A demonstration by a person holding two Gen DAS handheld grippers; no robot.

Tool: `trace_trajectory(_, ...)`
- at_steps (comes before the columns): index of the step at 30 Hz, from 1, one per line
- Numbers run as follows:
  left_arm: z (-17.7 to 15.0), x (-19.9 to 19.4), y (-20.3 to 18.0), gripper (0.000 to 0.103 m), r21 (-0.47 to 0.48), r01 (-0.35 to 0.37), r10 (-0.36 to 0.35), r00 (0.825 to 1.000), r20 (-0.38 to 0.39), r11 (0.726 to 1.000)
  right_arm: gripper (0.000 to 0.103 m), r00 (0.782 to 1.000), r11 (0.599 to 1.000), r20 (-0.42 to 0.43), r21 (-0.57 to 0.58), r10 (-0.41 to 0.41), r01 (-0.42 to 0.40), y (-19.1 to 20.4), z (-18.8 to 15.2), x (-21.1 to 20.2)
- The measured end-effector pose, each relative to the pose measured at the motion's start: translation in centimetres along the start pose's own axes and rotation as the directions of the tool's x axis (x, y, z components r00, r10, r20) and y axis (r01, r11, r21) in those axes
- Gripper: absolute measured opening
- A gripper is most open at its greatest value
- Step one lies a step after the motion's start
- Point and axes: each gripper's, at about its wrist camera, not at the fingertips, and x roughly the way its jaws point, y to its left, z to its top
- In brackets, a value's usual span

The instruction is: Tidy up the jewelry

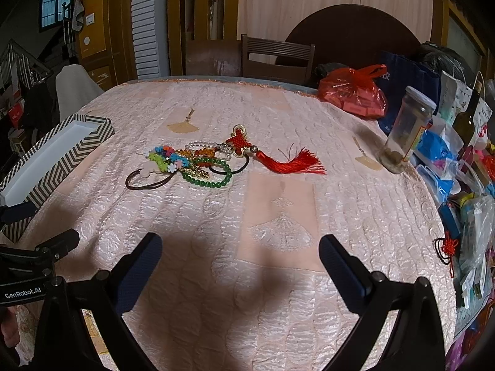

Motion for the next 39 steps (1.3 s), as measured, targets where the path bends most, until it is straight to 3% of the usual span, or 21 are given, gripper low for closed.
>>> trace_trajectory(26, -0.2, 0.4, 0.4, 0.08, 0.014, -0.051, 0.051, 0.998, -0.029, 0.999, 0.103, 1.0, 1.0, -0.002, 0.002, -0.003, 0.003, 0.0, 0.0, 0.0)
trace_trajectory(39, -0.5, 1.0, 0.5, 0.08, -0.012, -0.039, 0.038, 0.998, -0.044, 0.999, 0.103, 1.0, 1.0, -0.004, 0.007, -0.006, 0.006, 0.1, 0.1, 0.0)
